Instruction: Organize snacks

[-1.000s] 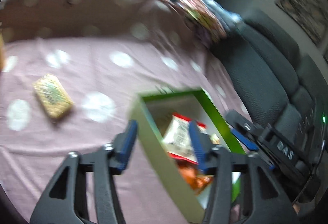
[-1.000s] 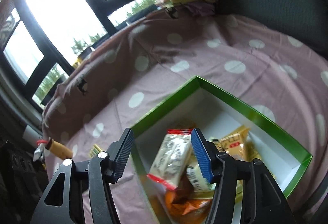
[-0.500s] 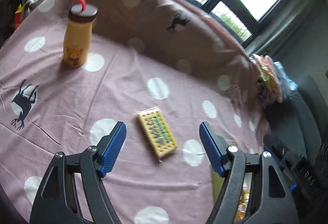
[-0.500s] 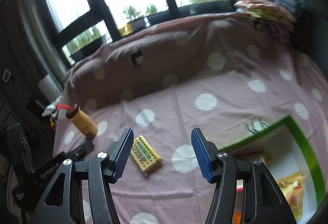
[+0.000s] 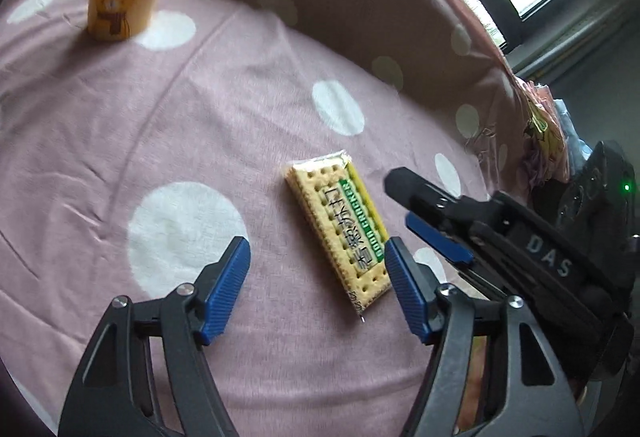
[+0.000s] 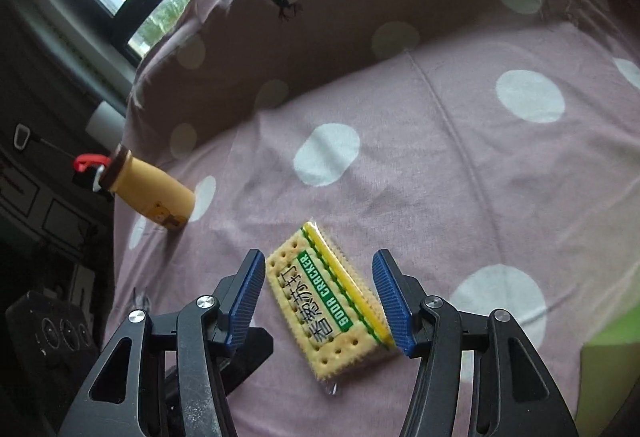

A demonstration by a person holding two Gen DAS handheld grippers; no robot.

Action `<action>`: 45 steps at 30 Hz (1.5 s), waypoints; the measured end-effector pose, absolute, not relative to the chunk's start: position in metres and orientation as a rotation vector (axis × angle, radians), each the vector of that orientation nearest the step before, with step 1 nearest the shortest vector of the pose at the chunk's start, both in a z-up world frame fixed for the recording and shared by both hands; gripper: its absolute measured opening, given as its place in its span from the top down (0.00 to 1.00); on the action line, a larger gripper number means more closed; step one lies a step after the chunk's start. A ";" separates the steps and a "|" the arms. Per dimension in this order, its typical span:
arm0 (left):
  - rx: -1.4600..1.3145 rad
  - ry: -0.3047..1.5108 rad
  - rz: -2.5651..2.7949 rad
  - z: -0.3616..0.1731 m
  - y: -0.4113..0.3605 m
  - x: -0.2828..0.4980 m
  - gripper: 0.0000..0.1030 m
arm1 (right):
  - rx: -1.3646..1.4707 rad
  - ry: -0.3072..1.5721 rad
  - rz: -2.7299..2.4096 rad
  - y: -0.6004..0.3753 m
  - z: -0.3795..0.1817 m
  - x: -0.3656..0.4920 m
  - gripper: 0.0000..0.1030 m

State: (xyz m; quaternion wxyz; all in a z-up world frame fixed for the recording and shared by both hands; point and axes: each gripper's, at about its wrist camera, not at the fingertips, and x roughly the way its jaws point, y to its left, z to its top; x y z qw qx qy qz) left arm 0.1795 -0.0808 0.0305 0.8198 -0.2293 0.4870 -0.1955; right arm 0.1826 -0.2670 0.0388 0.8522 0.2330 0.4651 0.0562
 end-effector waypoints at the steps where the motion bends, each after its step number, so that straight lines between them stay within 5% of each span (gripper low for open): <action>1: -0.500 1.047 -0.426 0.027 -0.083 0.180 0.45 | 0.494 0.992 0.117 -0.268 0.035 0.184 0.48; 4: -0.492 1.051 -0.457 0.023 -0.095 0.179 0.56 | 0.524 1.026 0.128 -0.270 0.023 0.189 0.52; 7: -0.498 1.054 -0.481 0.018 -0.101 0.179 0.78 | 0.537 1.025 0.155 -0.269 0.014 0.191 0.53; 15: -0.384 0.998 -0.457 0.044 -0.111 0.165 0.77 | 0.572 1.024 0.178 -0.270 0.027 0.181 0.55; 30: -0.219 0.824 -0.696 0.152 -0.146 0.035 0.76 | 0.548 0.761 0.063 -0.301 0.159 0.031 0.55; 45: -0.049 0.916 -0.955 0.129 -0.255 -0.016 0.76 | 0.702 0.703 -0.210 -0.397 0.139 -0.067 0.55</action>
